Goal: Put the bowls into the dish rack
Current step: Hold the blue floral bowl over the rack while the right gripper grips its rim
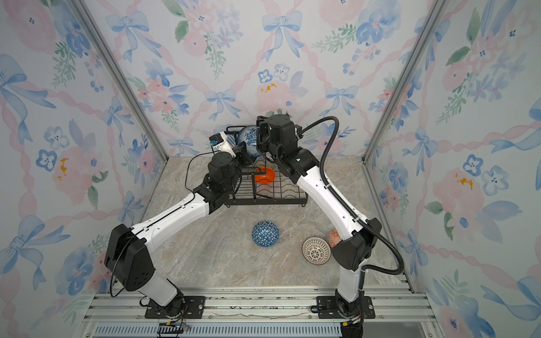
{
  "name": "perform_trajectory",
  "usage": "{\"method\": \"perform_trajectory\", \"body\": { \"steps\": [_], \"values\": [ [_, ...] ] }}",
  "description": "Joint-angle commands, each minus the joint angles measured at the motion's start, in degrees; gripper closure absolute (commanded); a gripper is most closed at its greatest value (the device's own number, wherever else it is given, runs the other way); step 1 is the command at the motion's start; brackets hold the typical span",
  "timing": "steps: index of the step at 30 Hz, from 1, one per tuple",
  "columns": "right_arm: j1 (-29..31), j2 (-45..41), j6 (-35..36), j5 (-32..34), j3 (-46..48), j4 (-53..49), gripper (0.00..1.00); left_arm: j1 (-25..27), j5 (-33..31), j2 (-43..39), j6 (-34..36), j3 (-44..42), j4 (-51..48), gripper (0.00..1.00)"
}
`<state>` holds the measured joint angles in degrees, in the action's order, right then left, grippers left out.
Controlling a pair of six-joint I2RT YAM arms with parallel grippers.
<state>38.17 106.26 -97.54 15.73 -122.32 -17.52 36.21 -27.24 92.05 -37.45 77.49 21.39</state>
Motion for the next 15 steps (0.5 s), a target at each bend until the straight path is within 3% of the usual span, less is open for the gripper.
{"method": "perform_trajectory", "body": {
  "steps": [1, 11, 15],
  "values": [
    [-0.73, -0.44, -0.44, 1.89, 0.89, 0.09, 0.52, 0.68, -1.45, -1.61, 0.72, 1.17, 4.92, 1.0],
    [-1.44, -0.1, -1.97, 1.02, 1.92, 0.64, 0.65, 1.59, -2.97, -2.57, 1.13, 0.23, 5.69, 1.0],
    [-1.52, -0.01, -2.05, 0.39, 1.93, 0.82, 0.78, 1.67, -3.68, -2.83, 1.09, -0.31, 5.77, 1.0]
  ]
}}
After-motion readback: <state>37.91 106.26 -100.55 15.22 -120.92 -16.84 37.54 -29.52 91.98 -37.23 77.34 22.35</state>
